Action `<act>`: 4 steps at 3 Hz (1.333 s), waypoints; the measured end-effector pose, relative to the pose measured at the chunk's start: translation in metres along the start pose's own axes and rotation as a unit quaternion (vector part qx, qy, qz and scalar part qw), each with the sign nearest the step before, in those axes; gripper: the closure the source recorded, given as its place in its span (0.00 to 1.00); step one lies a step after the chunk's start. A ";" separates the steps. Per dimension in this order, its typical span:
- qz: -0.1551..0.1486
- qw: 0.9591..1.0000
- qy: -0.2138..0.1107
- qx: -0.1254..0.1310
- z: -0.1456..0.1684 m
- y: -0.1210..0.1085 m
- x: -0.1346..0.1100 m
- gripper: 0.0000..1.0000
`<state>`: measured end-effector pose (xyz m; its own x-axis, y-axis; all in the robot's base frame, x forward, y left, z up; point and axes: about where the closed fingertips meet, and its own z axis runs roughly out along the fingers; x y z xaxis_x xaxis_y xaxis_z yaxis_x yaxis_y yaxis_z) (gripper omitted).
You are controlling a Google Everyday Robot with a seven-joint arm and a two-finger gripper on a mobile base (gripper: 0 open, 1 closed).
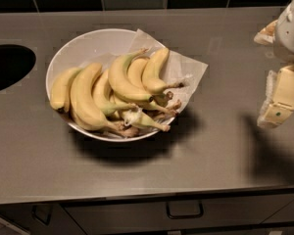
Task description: Pick banana from white bowl
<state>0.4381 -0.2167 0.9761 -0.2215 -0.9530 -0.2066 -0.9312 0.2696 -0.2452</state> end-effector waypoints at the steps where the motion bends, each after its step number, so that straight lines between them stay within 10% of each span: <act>1: 0.000 1.000 0.000 0.000 0.000 0.000 0.000 0.00; 2: -0.010 1.000 -0.004 0.008 -0.005 0.000 -0.008 0.00; 4: -0.132 0.990 -0.020 0.037 -0.041 0.022 -0.093 0.00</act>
Offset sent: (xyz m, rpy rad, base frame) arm -0.0005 0.0144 0.0089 -0.0069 -0.0215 0.0435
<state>0.4268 -0.1276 1.0287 0.0395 -0.9857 -0.1636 -0.9311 0.0231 -0.3641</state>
